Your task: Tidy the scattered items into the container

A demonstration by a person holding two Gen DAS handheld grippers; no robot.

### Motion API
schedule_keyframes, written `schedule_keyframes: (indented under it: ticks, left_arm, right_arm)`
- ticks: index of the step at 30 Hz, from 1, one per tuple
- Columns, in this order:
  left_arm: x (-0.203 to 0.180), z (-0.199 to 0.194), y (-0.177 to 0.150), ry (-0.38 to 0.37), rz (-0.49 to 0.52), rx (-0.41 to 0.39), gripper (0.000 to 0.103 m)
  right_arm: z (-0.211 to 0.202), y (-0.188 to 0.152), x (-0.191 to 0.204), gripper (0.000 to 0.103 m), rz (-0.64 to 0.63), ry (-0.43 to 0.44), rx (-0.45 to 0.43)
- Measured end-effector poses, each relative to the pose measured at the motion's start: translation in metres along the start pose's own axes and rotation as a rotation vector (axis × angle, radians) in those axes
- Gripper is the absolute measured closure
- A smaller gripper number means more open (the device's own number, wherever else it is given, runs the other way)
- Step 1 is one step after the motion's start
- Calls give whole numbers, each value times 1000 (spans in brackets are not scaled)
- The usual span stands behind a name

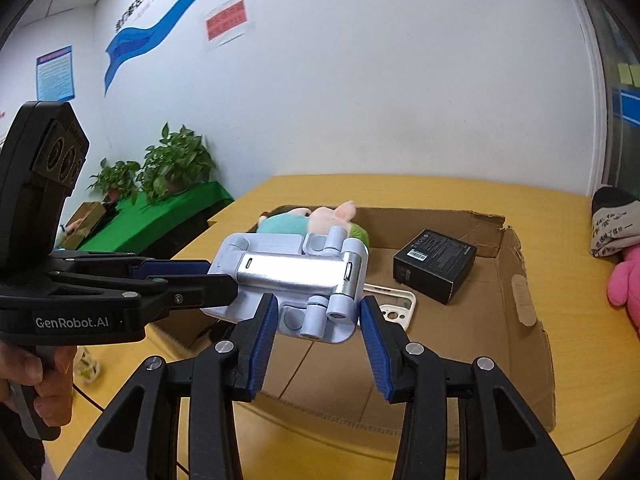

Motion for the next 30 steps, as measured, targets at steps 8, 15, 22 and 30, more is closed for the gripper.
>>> schedule_keyframes:
  ticks: [8,15,22,30]
  left_arm:
    - [19,90,-12,-58,-42,185,69]
    - [27,128,-38,-46,-67,282,69]
    - [30,145,-53,-25,-75,348,69]
    - [33,120,-45,-1,-94,232,65]
  right_arm:
    - [63,-30,-39,57,113,-39,146]
    - [94,-61,-52,57,161,-47,254]
    - [109,-77,-56,57,181,-50,329]
    - [73,-60,-54,6,109,-115,217]
Point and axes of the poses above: each gripper's, at about its wrist camera, not at the fingertips, and z roughly the way its jaws point, x to its left, y to its top, the point moved 7 cm from there along z, roughly the way its jaws point, and after that the axes turned 8 degrees about y, right-handed, at the moved point
